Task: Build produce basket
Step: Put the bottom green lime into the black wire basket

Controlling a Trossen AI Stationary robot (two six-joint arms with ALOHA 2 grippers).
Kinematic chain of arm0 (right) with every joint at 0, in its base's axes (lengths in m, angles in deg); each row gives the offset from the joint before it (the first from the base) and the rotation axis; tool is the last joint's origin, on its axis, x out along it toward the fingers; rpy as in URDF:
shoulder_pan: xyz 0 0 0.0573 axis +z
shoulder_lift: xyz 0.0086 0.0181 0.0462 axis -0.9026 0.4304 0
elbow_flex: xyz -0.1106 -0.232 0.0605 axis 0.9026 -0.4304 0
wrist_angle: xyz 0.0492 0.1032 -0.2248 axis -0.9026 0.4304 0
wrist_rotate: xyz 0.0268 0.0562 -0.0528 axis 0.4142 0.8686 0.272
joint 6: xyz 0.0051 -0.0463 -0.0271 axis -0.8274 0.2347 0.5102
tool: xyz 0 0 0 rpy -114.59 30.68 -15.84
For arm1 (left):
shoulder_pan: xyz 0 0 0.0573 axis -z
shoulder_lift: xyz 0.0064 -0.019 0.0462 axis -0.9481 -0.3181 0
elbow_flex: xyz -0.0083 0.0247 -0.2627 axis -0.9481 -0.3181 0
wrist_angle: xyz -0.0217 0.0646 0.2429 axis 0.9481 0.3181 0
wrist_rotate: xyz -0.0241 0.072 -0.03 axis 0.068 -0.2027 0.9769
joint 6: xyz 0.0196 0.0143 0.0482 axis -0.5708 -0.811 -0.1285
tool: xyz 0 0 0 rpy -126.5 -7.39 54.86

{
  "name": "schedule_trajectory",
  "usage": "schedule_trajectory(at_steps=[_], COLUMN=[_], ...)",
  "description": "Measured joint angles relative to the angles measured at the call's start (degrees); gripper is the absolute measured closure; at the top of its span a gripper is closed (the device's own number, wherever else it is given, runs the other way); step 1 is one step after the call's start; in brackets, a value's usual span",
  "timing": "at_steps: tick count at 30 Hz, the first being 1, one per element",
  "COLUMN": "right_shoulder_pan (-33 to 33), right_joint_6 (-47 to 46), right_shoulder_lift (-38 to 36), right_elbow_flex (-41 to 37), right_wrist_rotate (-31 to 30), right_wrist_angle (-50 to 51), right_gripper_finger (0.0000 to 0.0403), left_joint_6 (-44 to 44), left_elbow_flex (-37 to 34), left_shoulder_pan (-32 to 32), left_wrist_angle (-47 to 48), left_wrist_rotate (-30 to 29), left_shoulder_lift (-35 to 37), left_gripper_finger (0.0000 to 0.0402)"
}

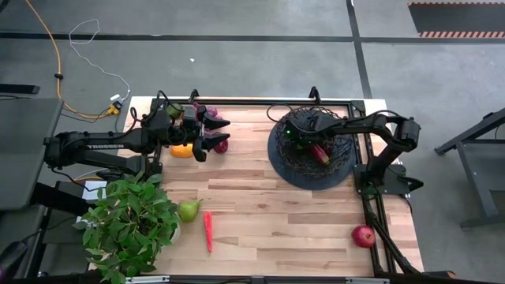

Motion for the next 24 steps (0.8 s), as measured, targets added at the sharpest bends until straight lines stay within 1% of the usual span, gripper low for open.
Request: schedule_trajectory(at_steps=[17,20,24], right_shoulder_pan=[0.0,0.0,0.0], right_joint_6=[0.0,0.0,0.1], right_shoulder_lift=[0.0,0.0,0.0], right_elbow_flex=[0.0,0.0,0.0], right_wrist_rotate=[-0.5,-0.5,-0.6], right_wrist_angle=[-2.1,-2.1,-1.7], right_gripper_finger=[0.0208,0.0188,0.0132], left_joint_6=[0.2,0.2,0.6], left_elbow_flex=[0.0,0.0,0.0], left_shoulder_pan=[0.0,0.0,0.0], left_wrist_angle=[-0.2,-0.2,-0.2], left_wrist_rotate=[0.0,0.0,0.0], left_shoulder_lift=[0.0,0.0,0.0], left_gripper_finger=[0.0161,0.0161,0.0161])
